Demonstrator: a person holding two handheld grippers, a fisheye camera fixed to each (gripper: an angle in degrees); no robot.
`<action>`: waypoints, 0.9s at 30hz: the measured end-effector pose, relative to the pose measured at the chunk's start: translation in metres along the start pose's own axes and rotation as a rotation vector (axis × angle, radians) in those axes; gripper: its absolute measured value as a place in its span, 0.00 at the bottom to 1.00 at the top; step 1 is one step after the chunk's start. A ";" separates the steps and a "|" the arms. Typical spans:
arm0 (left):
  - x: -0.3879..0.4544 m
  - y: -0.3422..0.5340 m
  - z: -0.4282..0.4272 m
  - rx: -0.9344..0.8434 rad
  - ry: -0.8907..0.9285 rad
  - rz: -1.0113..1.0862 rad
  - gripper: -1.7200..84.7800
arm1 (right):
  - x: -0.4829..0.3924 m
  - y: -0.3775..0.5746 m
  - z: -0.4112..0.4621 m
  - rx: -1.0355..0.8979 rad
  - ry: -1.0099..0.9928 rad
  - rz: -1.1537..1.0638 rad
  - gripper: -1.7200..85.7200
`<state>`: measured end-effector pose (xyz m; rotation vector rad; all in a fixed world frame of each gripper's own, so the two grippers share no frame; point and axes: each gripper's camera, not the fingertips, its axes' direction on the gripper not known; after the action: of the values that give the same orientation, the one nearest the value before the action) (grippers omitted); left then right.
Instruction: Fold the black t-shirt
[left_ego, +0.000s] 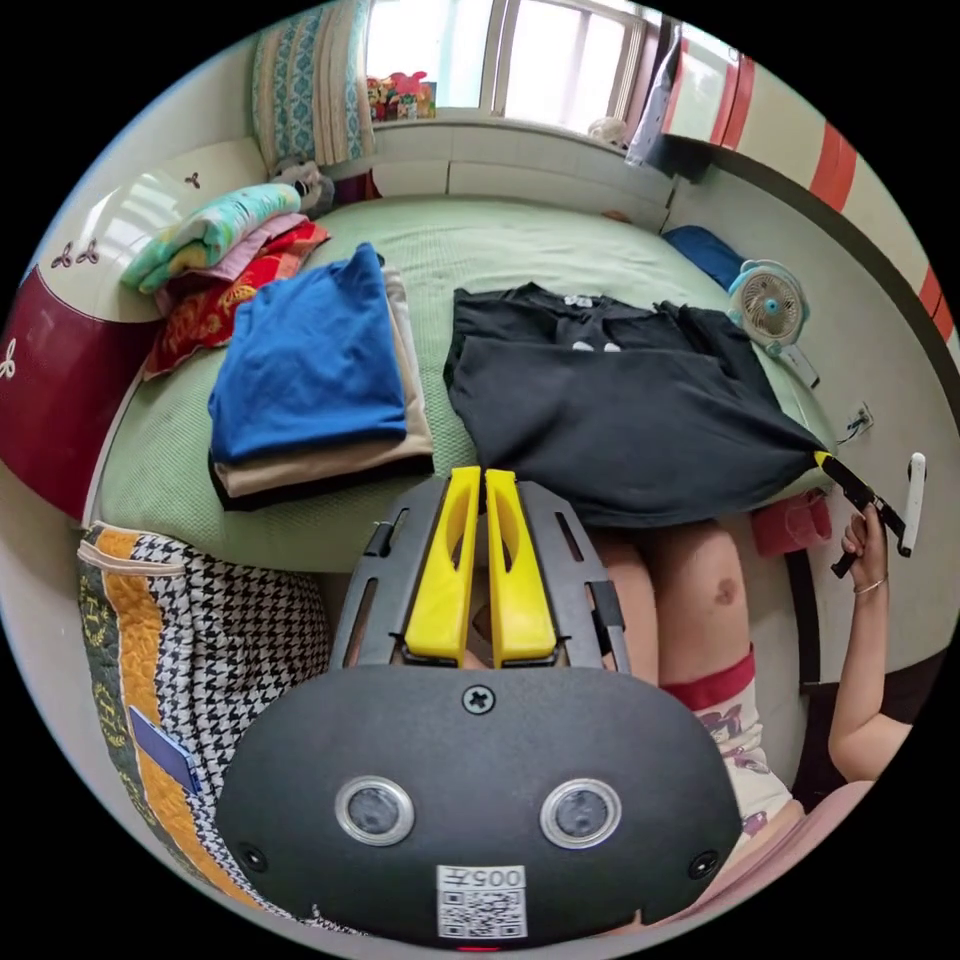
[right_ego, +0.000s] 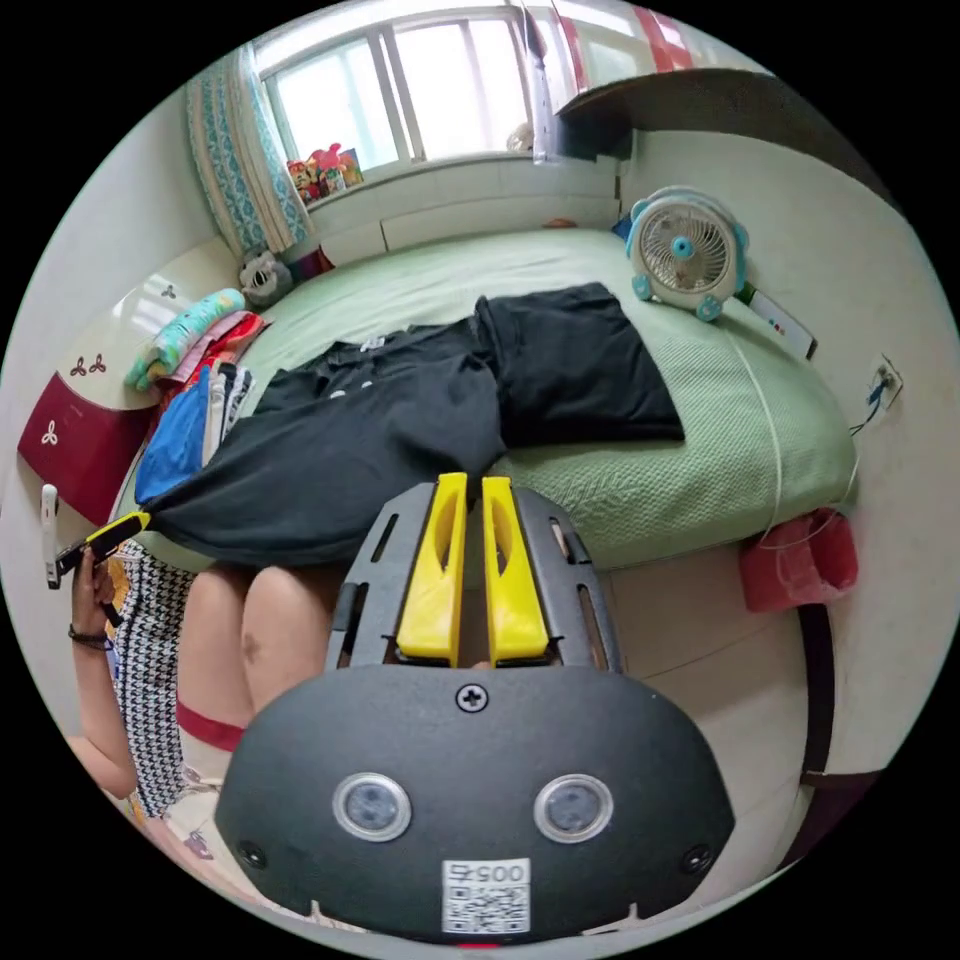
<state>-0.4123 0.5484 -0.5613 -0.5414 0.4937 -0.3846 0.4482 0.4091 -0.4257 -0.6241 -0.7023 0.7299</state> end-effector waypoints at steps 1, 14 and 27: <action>-0.002 0.006 -0.018 0.024 0.006 -0.003 0.02 | -0.003 0.001 -0.020 0.026 0.013 -0.006 0.01; -0.033 0.088 -0.126 0.078 0.081 -0.062 0.02 | -0.022 0.070 -0.153 -0.009 0.014 0.023 0.01; -0.059 0.097 -0.186 0.157 0.049 -0.092 0.02 | -0.047 0.085 -0.215 0.042 -0.020 -0.008 0.01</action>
<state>-0.5397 0.5796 -0.7355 -0.4037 0.4819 -0.5206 0.5522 0.3675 -0.6330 -0.5757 -0.7059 0.7423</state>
